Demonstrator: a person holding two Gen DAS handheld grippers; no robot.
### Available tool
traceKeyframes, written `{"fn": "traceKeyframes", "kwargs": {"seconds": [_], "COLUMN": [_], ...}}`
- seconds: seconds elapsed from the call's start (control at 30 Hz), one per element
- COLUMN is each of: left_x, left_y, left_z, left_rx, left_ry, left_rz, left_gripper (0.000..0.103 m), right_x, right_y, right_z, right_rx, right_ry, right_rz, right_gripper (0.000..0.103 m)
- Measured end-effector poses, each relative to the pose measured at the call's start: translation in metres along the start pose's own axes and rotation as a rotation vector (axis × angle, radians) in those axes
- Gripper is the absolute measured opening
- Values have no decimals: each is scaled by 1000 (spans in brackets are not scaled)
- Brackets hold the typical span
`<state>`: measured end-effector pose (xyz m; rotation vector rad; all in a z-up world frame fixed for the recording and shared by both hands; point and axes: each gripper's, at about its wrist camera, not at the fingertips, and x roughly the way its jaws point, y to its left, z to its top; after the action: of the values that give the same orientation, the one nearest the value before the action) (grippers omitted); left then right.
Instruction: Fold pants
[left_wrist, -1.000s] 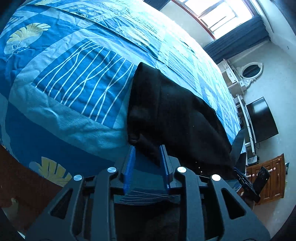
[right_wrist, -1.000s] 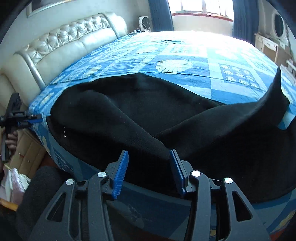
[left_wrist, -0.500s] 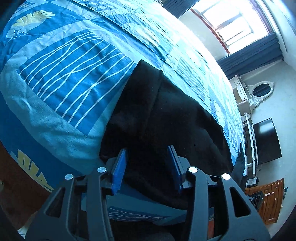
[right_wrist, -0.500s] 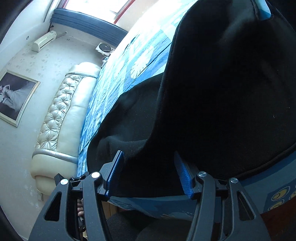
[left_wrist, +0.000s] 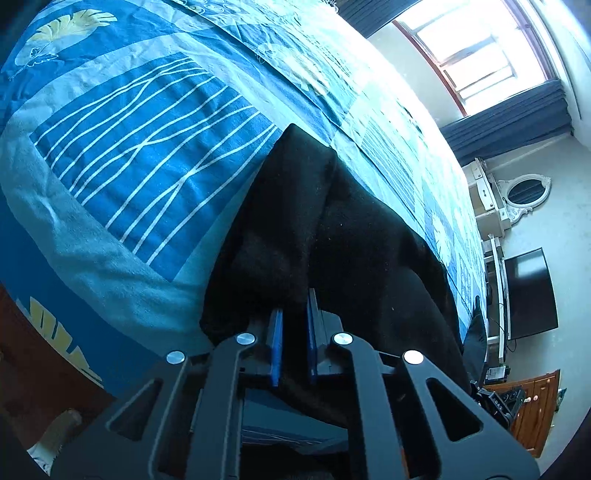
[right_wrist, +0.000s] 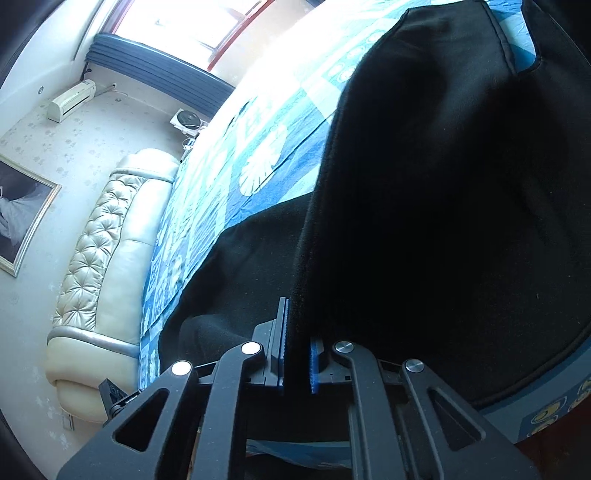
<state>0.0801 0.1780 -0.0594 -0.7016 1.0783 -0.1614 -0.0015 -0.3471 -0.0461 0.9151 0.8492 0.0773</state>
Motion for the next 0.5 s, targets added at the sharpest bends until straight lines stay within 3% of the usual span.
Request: {"fn": "traceKeyframes", "kwargs": {"seconds": [0.13, 0.3, 0.4, 0.5], "left_x": [-15, -5, -8, -17], "left_y": [-1, 16, 11, -5], "left_z": [-17, -28, -26, -32], "left_rx": [54, 69, 101, 190], "left_ry": [-5, 28, 30, 25], "left_rz": [33, 36, 40, 91], "left_gripper": [9, 10, 11, 14], "right_x": [-20, -7, -9, -29], "right_y": [-5, -43, -45, -34], "right_z": [-17, -40, -39, -29], "right_rx": [0, 56, 52, 1], "right_ry": [-1, 65, 63, 28], "right_rz": [20, -15, 16, 0], "right_gripper": [9, 9, 9, 17]}}
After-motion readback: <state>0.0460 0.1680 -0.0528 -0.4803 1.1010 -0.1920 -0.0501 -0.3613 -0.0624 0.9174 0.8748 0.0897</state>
